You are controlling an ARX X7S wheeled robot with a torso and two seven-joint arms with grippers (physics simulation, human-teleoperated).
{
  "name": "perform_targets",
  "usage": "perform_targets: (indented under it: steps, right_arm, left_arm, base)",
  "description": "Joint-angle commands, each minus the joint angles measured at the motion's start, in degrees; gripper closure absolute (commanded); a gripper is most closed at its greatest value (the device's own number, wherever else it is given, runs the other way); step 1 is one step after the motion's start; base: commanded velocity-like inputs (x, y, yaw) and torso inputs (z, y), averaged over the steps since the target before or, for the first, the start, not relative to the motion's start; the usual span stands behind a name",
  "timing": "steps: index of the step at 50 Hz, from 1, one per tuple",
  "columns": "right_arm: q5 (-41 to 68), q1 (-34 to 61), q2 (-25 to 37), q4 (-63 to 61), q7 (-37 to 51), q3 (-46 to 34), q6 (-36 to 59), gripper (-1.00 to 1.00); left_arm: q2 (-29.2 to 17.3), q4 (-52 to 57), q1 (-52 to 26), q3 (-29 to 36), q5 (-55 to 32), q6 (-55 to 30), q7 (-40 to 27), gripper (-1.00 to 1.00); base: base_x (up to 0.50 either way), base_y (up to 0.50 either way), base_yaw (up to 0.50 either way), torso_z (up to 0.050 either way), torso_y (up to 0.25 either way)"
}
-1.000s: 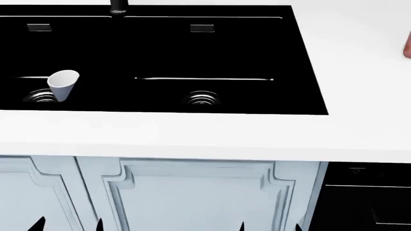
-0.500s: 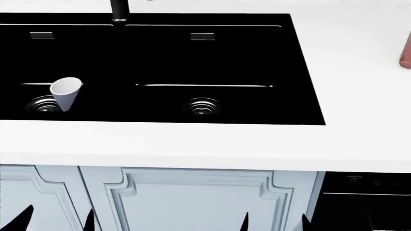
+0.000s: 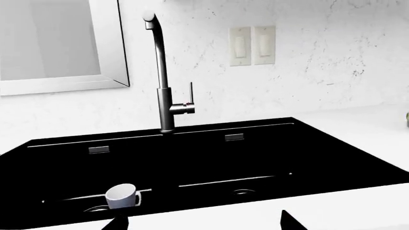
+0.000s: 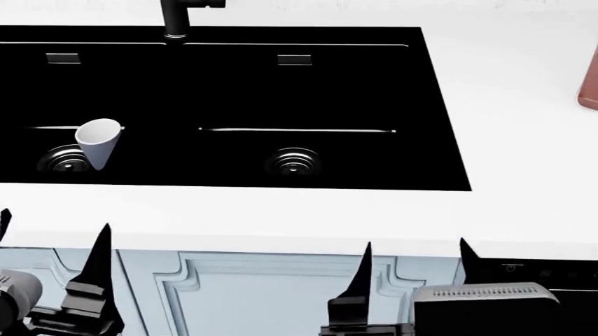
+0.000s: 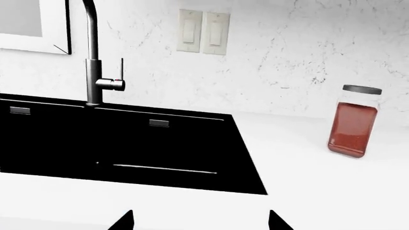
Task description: Turn on the sink faucet.
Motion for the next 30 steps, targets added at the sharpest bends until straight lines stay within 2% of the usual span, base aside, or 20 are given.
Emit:
perform_targets:
  steps: [1,6,12,19,25,30]
  right_arm:
    - [0.1,9.8,2.6,-10.3,0.4,-1.7,16.1,-1.00]
    - [0.5,16.6,3.2,-13.2,0.0,-3.0,23.3,-1.00]
    - [1.0,23.3,3.3,-15.5,0.0,-4.0,30.2,-1.00]
    - [1.5,26.9,2.9,-16.7,0.0,-3.6,34.0,-1.00]
    - [1.7,27.2,3.1,-17.0,0.0,-4.0,34.5,-1.00]
    - [2.2,34.0,4.1,-17.8,-0.4,-4.6,42.5,-1.00]
  left_arm:
    - [-2.0,6.8,-10.3,-1.5,-4.3,-14.2,0.1,-1.00]
    - [-1.9,11.7,-14.5,-3.3,-7.0,-22.2,-0.5,-1.00]
    - [-1.3,16.6,-24.7,-6.4,-11.7,-35.8,-1.2,-1.00]
    - [-2.2,16.7,-25.5,-6.8,-14.6,-36.3,-3.2,-1.00]
    - [-4.7,16.8,-26.0,-7.9,-22.7,-35.5,-9.7,-1.00]
    - [-5.0,15.9,-31.0,-9.8,-27.1,-38.4,-11.9,-1.00]
  base:
    - [0.00,0.00,0.00,0.050,0.049]
    - [0.00,0.00,0.00,0.050,0.048]
    - [0.00,0.00,0.00,0.050,0.049]
    - [0.00,0.49,0.00,0.050,0.048]
    - [0.00,0.50,0.00,0.050,0.049]
    - [0.00,0.23,0.00,0.050,0.050]
